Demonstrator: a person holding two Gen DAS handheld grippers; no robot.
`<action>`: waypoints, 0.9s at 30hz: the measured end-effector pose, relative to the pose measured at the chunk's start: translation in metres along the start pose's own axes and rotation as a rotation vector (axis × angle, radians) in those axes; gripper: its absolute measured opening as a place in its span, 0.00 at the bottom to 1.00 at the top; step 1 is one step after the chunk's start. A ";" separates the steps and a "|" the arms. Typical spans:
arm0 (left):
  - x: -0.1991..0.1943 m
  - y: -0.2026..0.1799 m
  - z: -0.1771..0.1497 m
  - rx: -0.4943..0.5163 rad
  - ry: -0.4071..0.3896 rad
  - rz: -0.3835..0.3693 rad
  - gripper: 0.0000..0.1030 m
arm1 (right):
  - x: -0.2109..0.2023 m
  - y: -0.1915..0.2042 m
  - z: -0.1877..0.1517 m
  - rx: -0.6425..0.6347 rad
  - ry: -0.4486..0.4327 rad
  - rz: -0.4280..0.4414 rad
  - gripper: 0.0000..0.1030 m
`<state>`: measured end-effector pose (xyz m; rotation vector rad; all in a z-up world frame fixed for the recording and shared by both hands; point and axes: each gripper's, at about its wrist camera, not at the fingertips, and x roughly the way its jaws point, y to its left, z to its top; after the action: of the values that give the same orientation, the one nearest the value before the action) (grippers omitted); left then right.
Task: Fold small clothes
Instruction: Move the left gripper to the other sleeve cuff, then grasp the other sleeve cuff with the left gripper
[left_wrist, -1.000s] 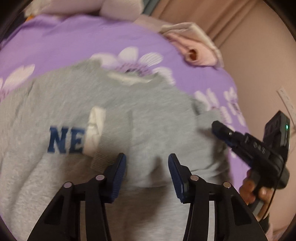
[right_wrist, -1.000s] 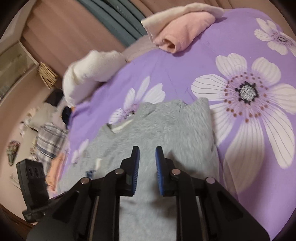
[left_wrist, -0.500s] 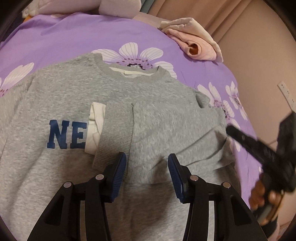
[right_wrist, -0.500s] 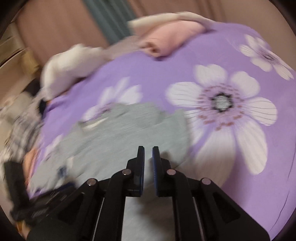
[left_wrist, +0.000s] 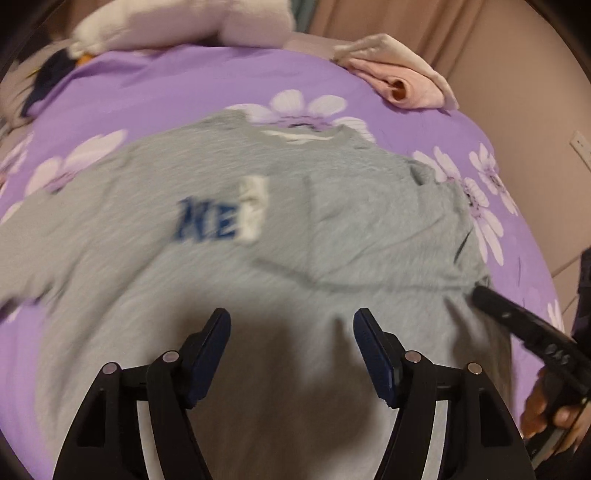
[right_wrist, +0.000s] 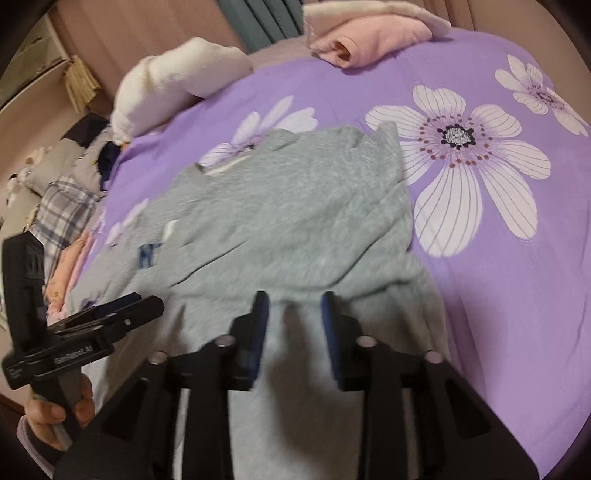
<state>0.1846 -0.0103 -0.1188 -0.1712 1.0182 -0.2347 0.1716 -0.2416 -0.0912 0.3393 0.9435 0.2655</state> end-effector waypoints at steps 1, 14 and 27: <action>-0.007 0.007 -0.006 -0.017 -0.008 0.001 0.66 | -0.007 0.002 -0.005 0.007 -0.010 0.022 0.35; -0.103 0.209 -0.083 -0.625 -0.194 -0.078 0.82 | -0.048 0.039 -0.062 0.087 -0.078 0.234 0.59; -0.086 0.323 -0.066 -0.939 -0.374 -0.225 0.82 | -0.047 0.070 -0.065 0.031 -0.056 0.210 0.59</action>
<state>0.1213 0.3213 -0.1624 -1.1425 0.6667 0.0916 0.0866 -0.1839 -0.0638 0.4734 0.8579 0.4316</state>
